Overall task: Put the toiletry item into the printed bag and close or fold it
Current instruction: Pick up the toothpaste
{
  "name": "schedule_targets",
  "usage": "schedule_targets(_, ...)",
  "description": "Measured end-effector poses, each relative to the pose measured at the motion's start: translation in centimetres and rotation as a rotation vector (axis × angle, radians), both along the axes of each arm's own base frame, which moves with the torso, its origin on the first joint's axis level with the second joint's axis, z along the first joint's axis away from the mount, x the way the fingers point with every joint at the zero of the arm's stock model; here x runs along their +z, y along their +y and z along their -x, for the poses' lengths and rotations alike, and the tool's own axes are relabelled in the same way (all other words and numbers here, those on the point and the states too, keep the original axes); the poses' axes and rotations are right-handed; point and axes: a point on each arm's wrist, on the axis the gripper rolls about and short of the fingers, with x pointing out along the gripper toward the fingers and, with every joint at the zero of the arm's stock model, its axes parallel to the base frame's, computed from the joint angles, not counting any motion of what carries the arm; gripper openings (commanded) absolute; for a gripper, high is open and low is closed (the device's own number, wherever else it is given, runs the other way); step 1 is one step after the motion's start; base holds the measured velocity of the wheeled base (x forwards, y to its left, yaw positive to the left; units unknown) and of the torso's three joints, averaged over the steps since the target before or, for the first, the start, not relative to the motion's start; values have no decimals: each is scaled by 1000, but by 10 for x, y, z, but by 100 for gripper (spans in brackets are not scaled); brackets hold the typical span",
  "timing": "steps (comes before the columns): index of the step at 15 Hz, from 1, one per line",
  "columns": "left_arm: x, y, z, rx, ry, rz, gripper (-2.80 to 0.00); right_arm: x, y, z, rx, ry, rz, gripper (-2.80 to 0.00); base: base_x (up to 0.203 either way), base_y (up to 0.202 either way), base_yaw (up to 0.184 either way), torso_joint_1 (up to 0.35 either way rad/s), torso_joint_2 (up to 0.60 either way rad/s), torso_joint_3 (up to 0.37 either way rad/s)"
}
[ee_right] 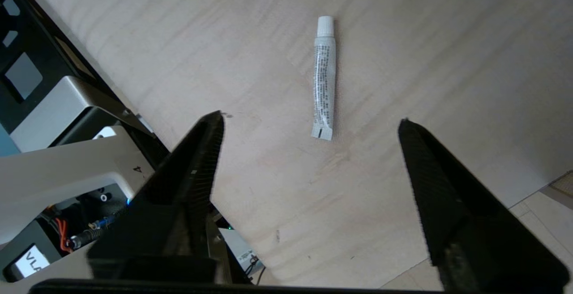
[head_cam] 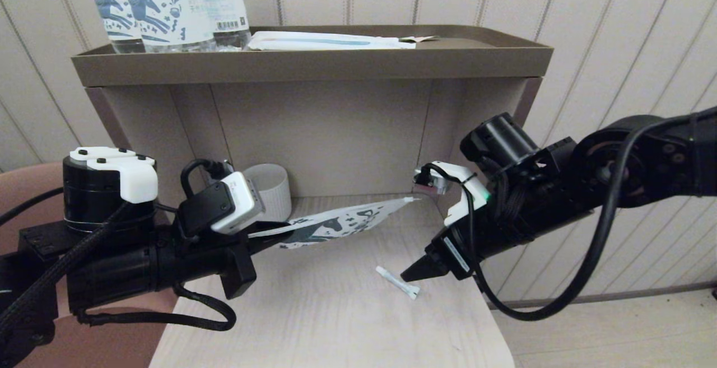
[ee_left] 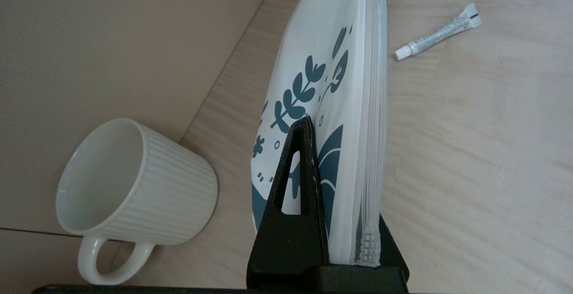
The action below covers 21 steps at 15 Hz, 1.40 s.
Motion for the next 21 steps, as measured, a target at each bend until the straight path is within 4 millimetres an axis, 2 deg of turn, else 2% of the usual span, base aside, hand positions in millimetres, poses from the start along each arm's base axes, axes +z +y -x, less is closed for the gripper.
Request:
schedule_targets(8, -1, 0, 0, 0, 5, -3, -280, -9, 8, -3, 19, 17, 17, 0, 0, 0, 0, 0, 0, 0)
schedule_targets(21, -3, -1, -1, -14, 11, -1, -280, -44, 38, -19, 17, -4, 186, 0, 0, 0, 0, 0, 0, 0)
